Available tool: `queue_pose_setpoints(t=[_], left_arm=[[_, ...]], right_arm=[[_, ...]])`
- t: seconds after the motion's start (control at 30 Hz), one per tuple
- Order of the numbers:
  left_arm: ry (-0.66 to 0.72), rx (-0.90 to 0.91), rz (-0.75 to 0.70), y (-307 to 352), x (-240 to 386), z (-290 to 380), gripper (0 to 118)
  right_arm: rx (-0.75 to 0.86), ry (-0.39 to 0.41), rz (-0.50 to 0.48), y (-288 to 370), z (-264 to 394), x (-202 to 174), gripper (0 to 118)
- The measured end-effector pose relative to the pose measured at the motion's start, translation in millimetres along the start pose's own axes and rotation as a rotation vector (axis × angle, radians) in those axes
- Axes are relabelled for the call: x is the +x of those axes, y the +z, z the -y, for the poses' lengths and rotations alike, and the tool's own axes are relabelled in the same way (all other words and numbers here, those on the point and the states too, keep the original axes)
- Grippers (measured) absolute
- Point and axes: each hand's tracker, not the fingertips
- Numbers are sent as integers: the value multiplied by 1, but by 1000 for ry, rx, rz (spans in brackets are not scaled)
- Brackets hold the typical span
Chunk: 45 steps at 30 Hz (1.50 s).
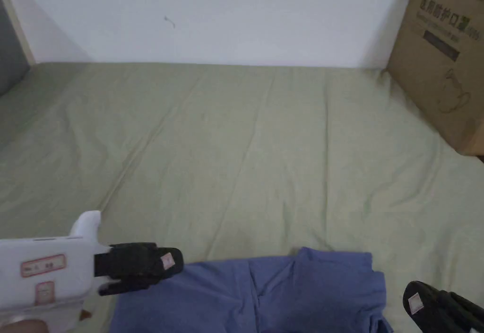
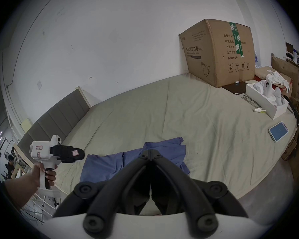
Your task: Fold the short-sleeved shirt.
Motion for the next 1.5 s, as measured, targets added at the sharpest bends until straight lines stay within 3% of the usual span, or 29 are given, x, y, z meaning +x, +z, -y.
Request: queue_pose_setpoints(t=[0.03, 0.07, 0.13, 0.23, 0.4, 0.43, 0.5, 0.57, 0.63, 0.67, 0.7, 0.73, 0.77, 0.8, 0.87, 0.93, 1.03, 1.07, 1.17, 1.2, 1.27, 1.4, 1.5], left_arm=[[26, -11, 17, 10, -12, -3, 93], [61, -26, 38, 18, -26, -6, 118], [128, -14, 149, 36, -50, -10, 118], [257, -27, 147, 45, -91, -16, 118], [421, -105, 229, -15, -148, 20, 118], [423, -101, 241, -19, -148, 25, 118], [369, -56, 444, -39, -133, 16, 118], [445, -129, 456, -57, -131, 18, 118], [348, -153, 382, -68, -120, 15, 108], [269, -141, 285, -74, -117, 16, 81], [213, -139, 113, -81, -119, 14, 9], [251, -190, -68, -81, -137, 15, 10], [423, -119, 128, -76, -136, 21, 9], [349, -87, 134, -73, -120, 19, 9], [155, -155, -6, -63, -98, 12, 10], [67, -159, -34, -45, -77, 0, 10], [-103, -63, -191, 13, -42, -20, 10], [-156, -33, -264, 31, -30, -26, 10], [-276, -4, -696, 69, 10, -37, 10], [-298, -5, -741, 73, 19, -39, 10], [-251, -15, -610, 70, 33, -39, 10], [-23, -63, -391, 12, 43, -34, 10], [-42, -160, -319, -58, 51, -23, 10]], right_arm=[[-2, 1, -1, -1, 0, -1, 0], [-8, 3, -3, -4, 1, -2, 0], [-27, 13, -2, -10, 2, -7, 0], [-58, 30, 5, -19, 5, -17, 0], [-114, 43, -2, -33, 13, -33, 0], [-125, 48, -4, -36, 14, -36, 0], [-140, 60, -9, -40, 16, -43, 0], [-151, 71, -10, -44, 17, -49, 0], [-164, 73, -18, -48, 16, -53, 0], [-168, 72, -22, -49, 16, -55, 0], [-169, 72, -28, -49, 15, -56, 0], [-168, 73, -34, -48, 15, -57, 0], [-167, 77, -37, -47, 15, -58, 0], [-168, 82, -39, -47, 15, -58, 0], [-187, 97, -31, -48, 15, -59, 0], [-200, 94, -34, -47, 13, -57, 0], [-195, 72, -39, -39, 11, -53, 0], [-194, 67, -38, -37, 11, -51, 0], [-188, 54, -42, -28, 13, -44, 0], [-186, 52, -42, -25, 14, -42, 0], [-188, 45, -40, -21, 17, -37, 0], [-189, 7, -38, -13, 18, -26, 0], [-176, -4, -32, -4, 16, -20, 0]])
